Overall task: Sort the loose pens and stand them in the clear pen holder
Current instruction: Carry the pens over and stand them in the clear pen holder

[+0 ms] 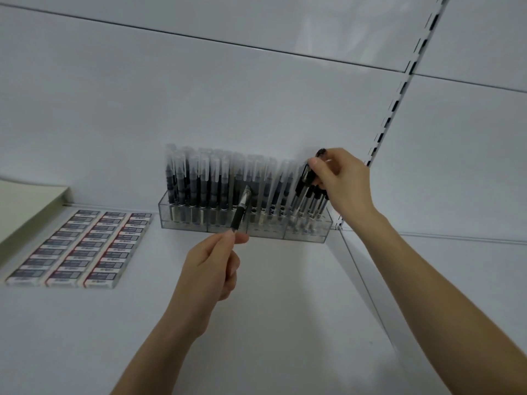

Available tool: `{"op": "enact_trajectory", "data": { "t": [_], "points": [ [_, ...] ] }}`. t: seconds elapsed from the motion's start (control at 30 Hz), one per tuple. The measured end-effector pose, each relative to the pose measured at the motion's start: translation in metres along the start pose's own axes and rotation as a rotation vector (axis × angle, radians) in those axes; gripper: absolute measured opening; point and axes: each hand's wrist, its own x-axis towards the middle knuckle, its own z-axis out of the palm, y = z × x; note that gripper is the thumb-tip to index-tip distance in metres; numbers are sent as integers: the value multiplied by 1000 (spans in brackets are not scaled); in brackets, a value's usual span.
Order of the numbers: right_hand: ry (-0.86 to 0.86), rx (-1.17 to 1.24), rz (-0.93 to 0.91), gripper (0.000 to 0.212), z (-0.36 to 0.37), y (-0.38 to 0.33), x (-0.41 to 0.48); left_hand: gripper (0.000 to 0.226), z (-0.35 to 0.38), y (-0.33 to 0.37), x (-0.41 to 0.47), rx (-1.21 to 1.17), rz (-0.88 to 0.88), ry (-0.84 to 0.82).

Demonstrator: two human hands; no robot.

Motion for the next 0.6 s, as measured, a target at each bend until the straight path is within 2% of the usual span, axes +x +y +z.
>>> {"op": "enact_trajectory", "data": {
  "t": [0.23,0.4,0.6],
  "points": [
    [-41,-19,53,15,6,5,0,28,2,2,3,-10,4,-16],
    [-119,-120,7,18,12,10,-10,28,3,3,4,-21,14,-24],
    [-136,-113,73,18,7,7,-8,28,4,3,5,-14,17,-35]
  ]
}}
